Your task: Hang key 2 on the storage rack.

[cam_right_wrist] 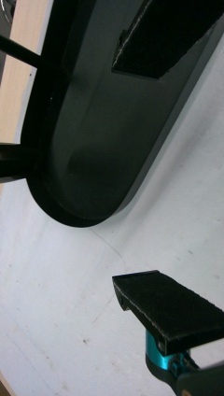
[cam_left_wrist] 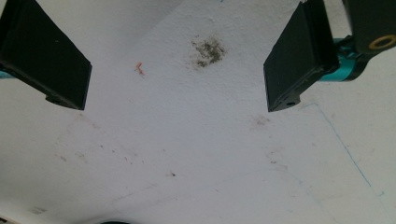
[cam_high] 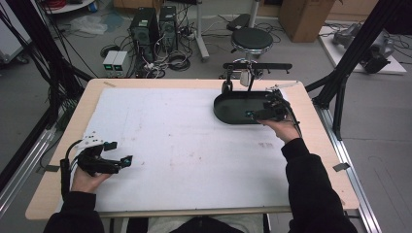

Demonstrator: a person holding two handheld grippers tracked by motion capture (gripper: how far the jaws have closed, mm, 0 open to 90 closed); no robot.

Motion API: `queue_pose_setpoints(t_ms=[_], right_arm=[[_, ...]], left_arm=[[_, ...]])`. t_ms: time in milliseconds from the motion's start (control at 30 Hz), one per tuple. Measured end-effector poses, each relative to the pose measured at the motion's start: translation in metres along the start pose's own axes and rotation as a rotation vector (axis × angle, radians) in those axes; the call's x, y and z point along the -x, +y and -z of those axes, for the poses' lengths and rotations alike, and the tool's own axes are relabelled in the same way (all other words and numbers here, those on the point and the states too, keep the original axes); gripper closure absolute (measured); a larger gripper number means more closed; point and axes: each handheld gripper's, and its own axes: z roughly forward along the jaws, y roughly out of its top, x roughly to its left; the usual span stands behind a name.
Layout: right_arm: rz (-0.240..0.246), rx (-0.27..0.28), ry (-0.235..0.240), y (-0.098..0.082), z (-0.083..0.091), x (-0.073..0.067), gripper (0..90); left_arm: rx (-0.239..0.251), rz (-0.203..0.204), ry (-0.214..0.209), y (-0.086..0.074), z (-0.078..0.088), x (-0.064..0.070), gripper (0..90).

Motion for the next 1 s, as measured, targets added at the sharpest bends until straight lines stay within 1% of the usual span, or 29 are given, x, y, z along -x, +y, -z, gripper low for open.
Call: queue_pose_setpoints(t_ms=[333,600,833,900,933,1000], right_arm=[[-0.001,0.012,0.001,-0.015,0.007,0.000,0.9],[0.010,0.003,0.004,-0.035,0.011,-0.003,0.8],[-0.003,-0.003,0.000,-0.053,0.015,-0.002,0.9],[0.002,0.004,-0.009,-0.057,0.018,-0.003,0.8],[0.011,-0.003,-0.019,-0.059,0.019,-0.004,0.9],[0.015,0.001,-0.018,-0.063,0.022,-0.006,0.9]], left_arm=[[0.000,0.003,-0.004,0.000,-0.001,0.000,8.1],[-0.007,0.001,-0.006,0.000,-0.001,0.000,8.1],[-0.009,0.001,-0.005,0.000,0.000,0.000,8.1],[-0.010,0.003,-0.006,0.000,-0.001,0.000,8.1],[-0.011,0.003,-0.007,0.000,-0.001,0.000,8.1],[-0.009,0.002,-0.005,0.000,0.000,0.000,8.1]])
